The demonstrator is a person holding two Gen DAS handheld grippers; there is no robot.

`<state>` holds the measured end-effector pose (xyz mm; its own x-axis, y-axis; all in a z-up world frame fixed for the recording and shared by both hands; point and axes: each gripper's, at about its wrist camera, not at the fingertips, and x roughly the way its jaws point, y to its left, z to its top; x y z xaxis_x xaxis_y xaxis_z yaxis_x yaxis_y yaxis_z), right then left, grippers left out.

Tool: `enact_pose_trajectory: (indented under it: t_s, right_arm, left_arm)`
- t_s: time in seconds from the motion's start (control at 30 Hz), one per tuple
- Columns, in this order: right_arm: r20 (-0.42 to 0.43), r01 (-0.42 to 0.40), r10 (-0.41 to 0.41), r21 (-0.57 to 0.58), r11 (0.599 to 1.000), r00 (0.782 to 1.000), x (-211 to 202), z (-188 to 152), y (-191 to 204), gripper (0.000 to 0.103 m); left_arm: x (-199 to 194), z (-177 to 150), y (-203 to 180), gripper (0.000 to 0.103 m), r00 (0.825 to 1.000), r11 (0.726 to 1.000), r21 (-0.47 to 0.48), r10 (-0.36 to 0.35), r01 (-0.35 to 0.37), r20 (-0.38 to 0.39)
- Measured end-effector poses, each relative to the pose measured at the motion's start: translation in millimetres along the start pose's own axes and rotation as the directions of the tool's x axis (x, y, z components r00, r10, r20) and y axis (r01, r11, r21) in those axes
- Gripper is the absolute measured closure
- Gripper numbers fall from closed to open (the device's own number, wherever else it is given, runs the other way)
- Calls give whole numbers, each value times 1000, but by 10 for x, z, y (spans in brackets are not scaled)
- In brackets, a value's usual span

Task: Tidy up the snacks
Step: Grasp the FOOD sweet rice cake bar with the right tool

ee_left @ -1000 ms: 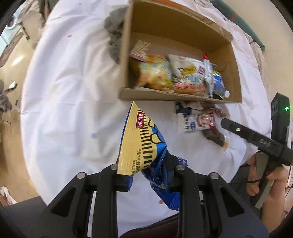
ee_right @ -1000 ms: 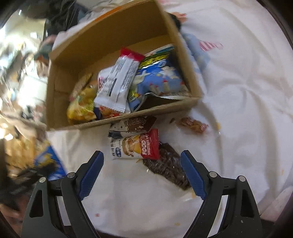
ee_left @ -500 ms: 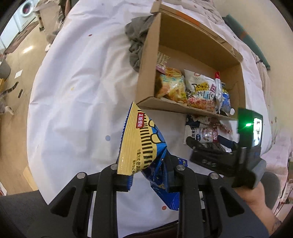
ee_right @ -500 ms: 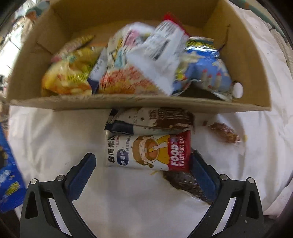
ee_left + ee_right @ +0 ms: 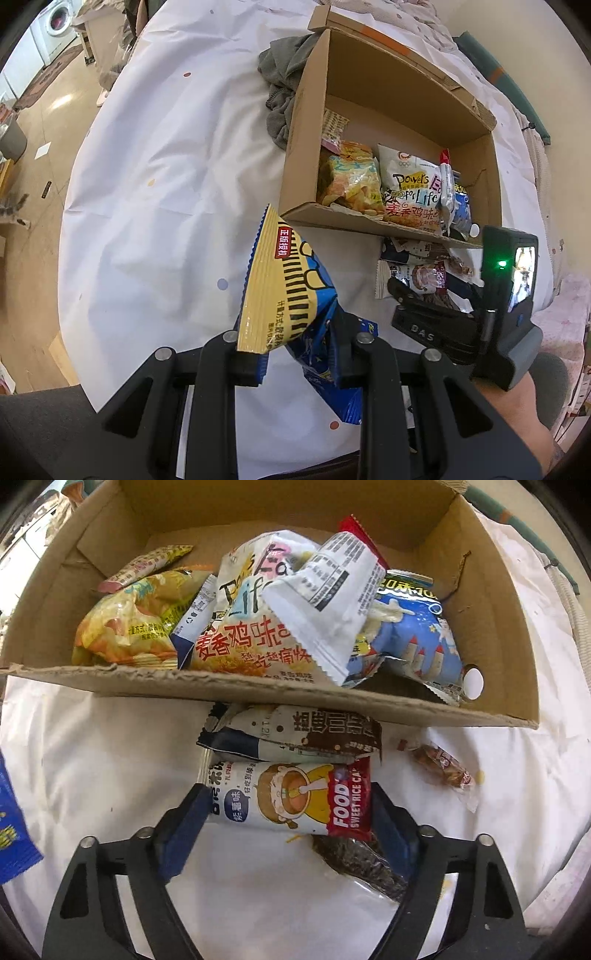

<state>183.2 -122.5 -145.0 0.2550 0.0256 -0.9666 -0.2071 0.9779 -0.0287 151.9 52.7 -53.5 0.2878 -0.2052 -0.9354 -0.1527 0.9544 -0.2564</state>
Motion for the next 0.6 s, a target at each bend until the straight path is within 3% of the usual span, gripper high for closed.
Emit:
enact_pose_trajectory:
  t_s: [0.17, 0.27, 0.37, 0.47, 0.53, 0.6]
  right_arm:
    - [21, -21, 21, -11, 1000, 1000, -151, -138, -163, 39]
    - [6, -77, 77, -8, 997, 997, -223, -278, -253, 52]
    - [-8, -143, 143, -20, 990, 990, -287, -398, -287, 56]
    - [-73, -248, 245, -31, 968, 967, -298, -563, -266, 56]
    - [-141, -358, 353, -12, 934, 925, -271, -681, -248, 56]
    - [-141, -396, 393, 9, 918, 909, -305, -722, -272, 55]
  left_arm:
    - [17, -13, 19, 81, 1000, 1000, -6, 15, -15, -3]
    - [31, -14, 18, 81, 1000, 1000, -10, 20, -21, -4]
    - [35, -12, 1, 81, 1000, 1000, -8, 23, -23, -3]
    - [34, -10, 8, 81, 1000, 1000, -15, 22, -22, -1]
    - [29, -3, 26, 81, 1000, 1000, -19, 23, -23, -1]
    - [28, 8, 55, 81, 1000, 999, -30, 24, -24, -1]
